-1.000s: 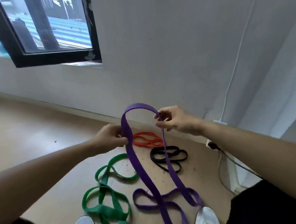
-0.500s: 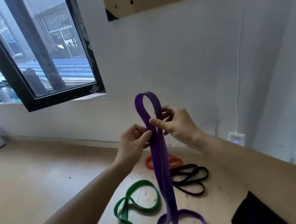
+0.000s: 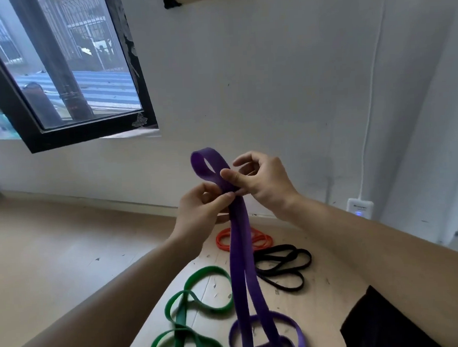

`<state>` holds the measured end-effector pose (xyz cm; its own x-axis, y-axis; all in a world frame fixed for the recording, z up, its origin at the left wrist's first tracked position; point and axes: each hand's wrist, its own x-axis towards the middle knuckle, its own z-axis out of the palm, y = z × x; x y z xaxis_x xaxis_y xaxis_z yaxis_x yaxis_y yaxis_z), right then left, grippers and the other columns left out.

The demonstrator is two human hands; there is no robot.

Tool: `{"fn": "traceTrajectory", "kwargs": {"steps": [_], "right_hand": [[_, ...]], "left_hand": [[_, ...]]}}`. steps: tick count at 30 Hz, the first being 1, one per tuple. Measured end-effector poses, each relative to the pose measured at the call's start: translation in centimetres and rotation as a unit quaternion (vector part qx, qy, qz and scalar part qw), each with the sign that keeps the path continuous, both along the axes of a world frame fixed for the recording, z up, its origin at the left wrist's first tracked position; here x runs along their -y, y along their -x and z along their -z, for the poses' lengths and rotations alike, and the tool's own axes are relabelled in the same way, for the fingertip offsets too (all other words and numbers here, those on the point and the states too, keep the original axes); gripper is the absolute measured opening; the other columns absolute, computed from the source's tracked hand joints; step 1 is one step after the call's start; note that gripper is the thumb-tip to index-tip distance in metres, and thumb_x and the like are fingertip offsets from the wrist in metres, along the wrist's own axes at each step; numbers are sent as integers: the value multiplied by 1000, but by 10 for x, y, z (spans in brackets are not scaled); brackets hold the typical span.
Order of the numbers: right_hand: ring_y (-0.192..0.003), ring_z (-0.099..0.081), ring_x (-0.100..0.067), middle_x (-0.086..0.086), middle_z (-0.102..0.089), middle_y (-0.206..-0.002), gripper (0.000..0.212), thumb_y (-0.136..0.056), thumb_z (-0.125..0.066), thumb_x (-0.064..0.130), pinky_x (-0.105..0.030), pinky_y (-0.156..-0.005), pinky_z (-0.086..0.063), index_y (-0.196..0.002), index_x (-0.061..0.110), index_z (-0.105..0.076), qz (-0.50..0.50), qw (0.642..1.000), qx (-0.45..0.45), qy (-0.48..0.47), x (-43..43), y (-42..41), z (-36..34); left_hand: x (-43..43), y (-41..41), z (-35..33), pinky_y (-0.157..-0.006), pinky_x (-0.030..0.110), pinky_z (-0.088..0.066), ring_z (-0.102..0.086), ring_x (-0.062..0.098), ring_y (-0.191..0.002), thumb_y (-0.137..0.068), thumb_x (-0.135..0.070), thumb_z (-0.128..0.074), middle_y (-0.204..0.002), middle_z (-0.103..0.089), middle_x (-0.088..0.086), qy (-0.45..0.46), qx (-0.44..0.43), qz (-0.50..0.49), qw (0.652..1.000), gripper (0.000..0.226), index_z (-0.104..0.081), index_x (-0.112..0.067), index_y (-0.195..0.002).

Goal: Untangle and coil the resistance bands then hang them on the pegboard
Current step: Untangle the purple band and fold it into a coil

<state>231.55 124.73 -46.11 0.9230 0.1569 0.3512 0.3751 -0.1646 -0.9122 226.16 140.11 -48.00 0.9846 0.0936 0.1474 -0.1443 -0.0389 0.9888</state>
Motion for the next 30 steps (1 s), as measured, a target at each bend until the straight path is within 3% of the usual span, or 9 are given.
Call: {"fn": "traceTrajectory", "kwargs": {"steps": [4,10,14,18,21,26,30], "right_hand": [[-84,-71,-21,-10,-67,-95,42,-83,-81,32,-35,-66,-64,-115,10,-65,-27,999,-19,9,9,-3,4],[-103,-73,-24,-13,-74,-110,42,-91,-75,22,-37,-88,-60,-129,14,-59,-177,976,-120,45,16,-6,18],[-107,-72,-22,-13,-74,-115,31,-94,-70,16,-36,-98,-57,-124,11,-65,-254,951,-158,78,15,-2,27],[-103,-72,-26,-21,-71,-117,30,-94,-68,8,-33,-93,-59,-123,-1,-65,-249,950,-179,59,11,-3,32],[-95,-71,-26,-20,-72,-106,28,-93,-66,1,-30,-84,-61,-119,-7,-65,-233,957,-170,13,8,-2,28],[-86,-73,-14,-8,-75,-97,19,-93,-66,1,-26,-78,-59,-111,4,-71,-142,983,-112,-33,5,-5,23],[-87,-74,-11,-2,-77,-95,18,-97,-63,5,-24,-75,-58,-98,19,-74,-118,987,-111,-24,7,-5,20]], "left_hand": [[-11,-5,-3,-75,34,-61,-76,30,-92,-94,-14,-70,-100,-77,16,27,-30,-17,999,23,-64,-1,-111],[-20,-11,-10,-81,35,-59,-75,30,-95,-94,-17,-69,-100,-77,13,67,-39,-9,997,27,-64,-3,-117],[-23,-13,-19,-78,32,-60,-75,27,-94,-95,-17,-67,-100,-76,11,98,-31,-8,995,28,-62,-3,-119],[-34,-16,-23,-78,31,-59,-73,24,-93,-96,-18,-65,-102,-73,10,128,-29,-16,991,32,-60,-2,-124],[-39,-16,-23,-75,29,-58,-74,21,-92,-97,-18,-64,-101,-74,7,130,-26,-25,991,28,-61,-5,-122],[-38,-11,-18,-79,32,-59,-75,25,-101,-96,-18,-66,-111,-76,11,59,-65,36,995,31,-63,-11,-126],[-25,-5,-7,-78,30,-61,-75,26,-97,-96,-17,-66,-108,-76,14,-15,-107,68,992,24,-67,-9,-118]]}}
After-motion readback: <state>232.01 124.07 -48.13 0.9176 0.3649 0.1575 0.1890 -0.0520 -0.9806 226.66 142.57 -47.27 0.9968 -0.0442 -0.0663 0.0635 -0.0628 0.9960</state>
